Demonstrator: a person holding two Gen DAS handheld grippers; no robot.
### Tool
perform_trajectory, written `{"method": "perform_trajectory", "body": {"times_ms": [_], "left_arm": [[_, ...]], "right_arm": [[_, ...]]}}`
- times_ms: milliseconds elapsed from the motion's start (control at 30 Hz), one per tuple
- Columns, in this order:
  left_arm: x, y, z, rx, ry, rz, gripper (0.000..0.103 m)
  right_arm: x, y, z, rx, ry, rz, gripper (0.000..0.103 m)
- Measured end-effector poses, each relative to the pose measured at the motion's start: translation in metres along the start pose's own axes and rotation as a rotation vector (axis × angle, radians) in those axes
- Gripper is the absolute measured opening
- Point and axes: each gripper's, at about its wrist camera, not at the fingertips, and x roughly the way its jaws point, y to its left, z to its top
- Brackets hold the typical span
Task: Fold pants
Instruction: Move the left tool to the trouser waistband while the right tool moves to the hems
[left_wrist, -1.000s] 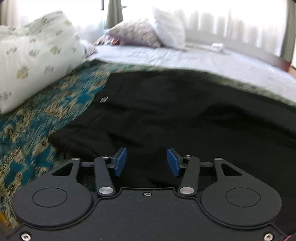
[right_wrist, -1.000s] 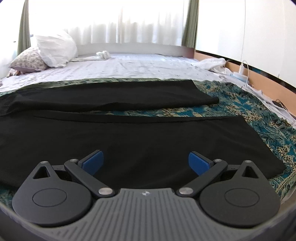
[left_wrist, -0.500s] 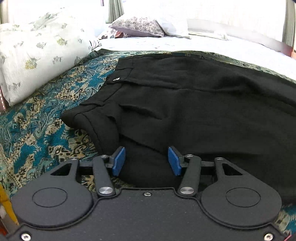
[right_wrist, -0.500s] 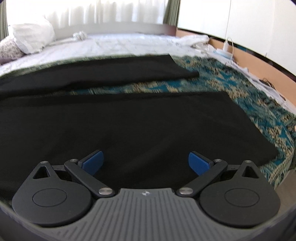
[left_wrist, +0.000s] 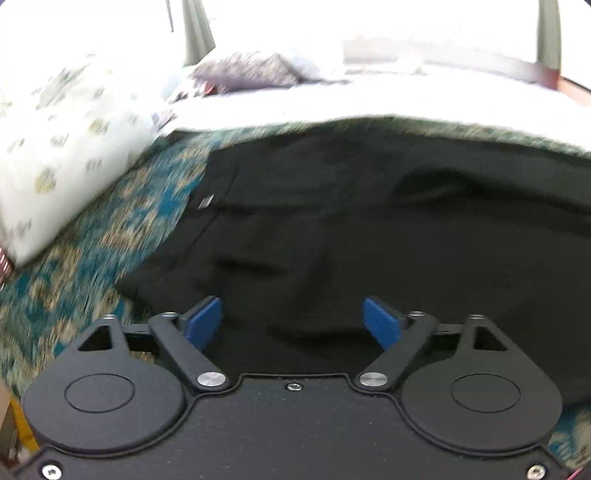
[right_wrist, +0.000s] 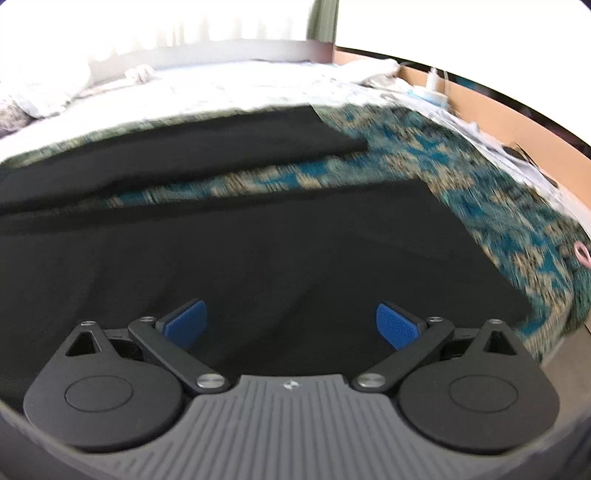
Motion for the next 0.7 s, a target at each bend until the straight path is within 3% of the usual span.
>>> {"method": "perform_trajectory", "body": {"times_ms": [133,300,533,700], "left_arm": [[-0.001,-0.011,0.04,-0.026,0.002,-0.1,0.096],[0.027,-0.024,0.1,-0.165,0.093,-0.216,0.096],[0.1,-0.035,0.17,-0.46,0.239,-0.223,0.096],[0.157,-0.055,0.198,-0.5,0.267,-0.129,0.096]], "right_arm": [[-0.002,0.005,0.039,0.018,-0.012,0.083,0.103],[0.015,0.021,0.1,0.106,0.05,0.169,0.103],[0.09,0.043,0.178,0.337,0.252,0.194,0.103],[0.152,0.067,0.202,0.431,0.298,0.145,0.103]]}}
